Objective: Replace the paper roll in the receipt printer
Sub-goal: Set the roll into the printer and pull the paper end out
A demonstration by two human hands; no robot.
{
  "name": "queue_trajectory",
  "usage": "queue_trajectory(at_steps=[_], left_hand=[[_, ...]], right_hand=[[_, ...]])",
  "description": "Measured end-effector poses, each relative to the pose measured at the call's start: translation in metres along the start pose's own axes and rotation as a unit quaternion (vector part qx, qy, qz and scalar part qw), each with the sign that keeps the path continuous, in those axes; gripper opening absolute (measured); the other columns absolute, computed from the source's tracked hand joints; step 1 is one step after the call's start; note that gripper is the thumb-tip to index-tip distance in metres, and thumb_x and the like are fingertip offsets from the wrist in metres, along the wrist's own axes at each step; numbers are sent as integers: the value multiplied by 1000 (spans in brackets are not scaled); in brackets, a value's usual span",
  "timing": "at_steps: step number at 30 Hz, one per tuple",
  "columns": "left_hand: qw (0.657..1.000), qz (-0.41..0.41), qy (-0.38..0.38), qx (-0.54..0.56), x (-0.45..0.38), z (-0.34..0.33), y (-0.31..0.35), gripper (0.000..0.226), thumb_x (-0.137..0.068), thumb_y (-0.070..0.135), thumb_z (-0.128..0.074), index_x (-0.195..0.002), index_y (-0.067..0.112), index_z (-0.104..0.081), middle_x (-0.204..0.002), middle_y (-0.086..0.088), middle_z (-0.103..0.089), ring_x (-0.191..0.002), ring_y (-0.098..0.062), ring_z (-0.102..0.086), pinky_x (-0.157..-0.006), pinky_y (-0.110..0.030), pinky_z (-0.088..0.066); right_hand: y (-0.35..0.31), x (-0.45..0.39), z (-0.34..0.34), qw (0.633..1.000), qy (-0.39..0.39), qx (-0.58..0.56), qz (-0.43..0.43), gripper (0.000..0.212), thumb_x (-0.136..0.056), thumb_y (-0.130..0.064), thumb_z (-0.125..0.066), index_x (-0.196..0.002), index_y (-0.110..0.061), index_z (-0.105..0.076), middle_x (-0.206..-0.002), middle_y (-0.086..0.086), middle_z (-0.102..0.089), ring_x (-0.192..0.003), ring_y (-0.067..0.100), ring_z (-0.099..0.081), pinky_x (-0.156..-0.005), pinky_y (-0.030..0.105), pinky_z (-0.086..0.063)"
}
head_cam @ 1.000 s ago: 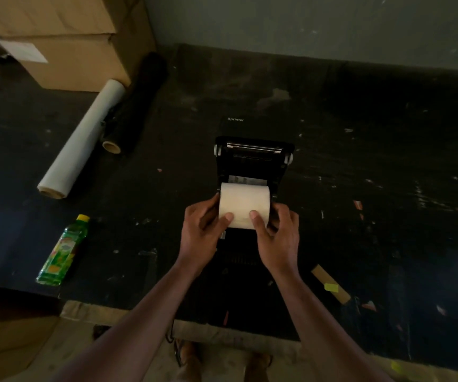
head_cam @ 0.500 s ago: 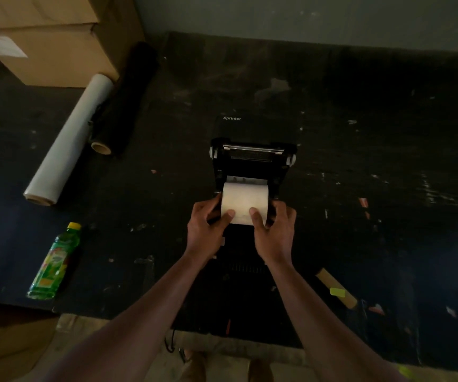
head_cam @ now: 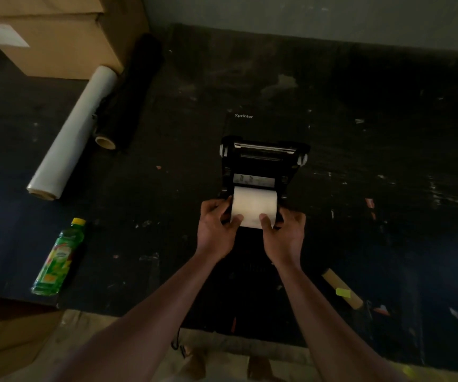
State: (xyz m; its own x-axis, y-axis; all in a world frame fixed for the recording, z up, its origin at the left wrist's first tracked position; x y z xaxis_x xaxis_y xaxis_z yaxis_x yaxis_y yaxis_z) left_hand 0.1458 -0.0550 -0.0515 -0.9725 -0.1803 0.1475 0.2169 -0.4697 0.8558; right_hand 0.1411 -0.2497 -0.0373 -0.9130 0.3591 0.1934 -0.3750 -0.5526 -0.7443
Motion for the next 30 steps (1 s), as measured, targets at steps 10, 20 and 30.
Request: queue_trajectory(at_steps=[10,20,30], left_hand=[[997,71,29,2,-1,12,-1,40,-83,33,-88,-119,23,-73,-92,9,-76,-79,0,-71,-68,-18,-57],[949,242,-50,197,-2,2,-29,27,-81,42,-88,-93,21,-77,-78,4,-81,-74,-8,-79,-59,-19,-57],[967,204,-115,103,-2,7,-34,9,-85,33,-86,-87,25,-81,-80,6,-75,-58,0,-65,-53,-14,-50]], right_hand=[[6,4,19,992,48,-86,-82,26,-86,-25,-83,-110,-19,-76,-94,-6,-77,-88,8,-73,-63,9,-43],[32,-7,15,941,-83,-244,-218,12,-75,-15,-90,-84,-18,-82,-72,0,-78,-56,2,-66,-54,18,-53],[38,-7,17,962,-143,-134,-190,8,-79,-19,-87,-79,-21,-80,-86,0,-79,-69,8,-69,-63,22,-54]])
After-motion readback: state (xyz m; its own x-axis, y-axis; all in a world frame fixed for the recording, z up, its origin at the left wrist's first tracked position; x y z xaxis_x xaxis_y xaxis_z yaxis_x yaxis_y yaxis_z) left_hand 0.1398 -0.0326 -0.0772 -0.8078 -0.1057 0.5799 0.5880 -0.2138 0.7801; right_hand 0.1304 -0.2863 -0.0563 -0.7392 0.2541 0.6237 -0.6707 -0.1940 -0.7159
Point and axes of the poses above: each hand's wrist, its own x-axis away from the middle knuckle, its own z-axis out of the back of the hand, y = z × x, the point moved 7 cm from there along -x, towards the middle knuckle
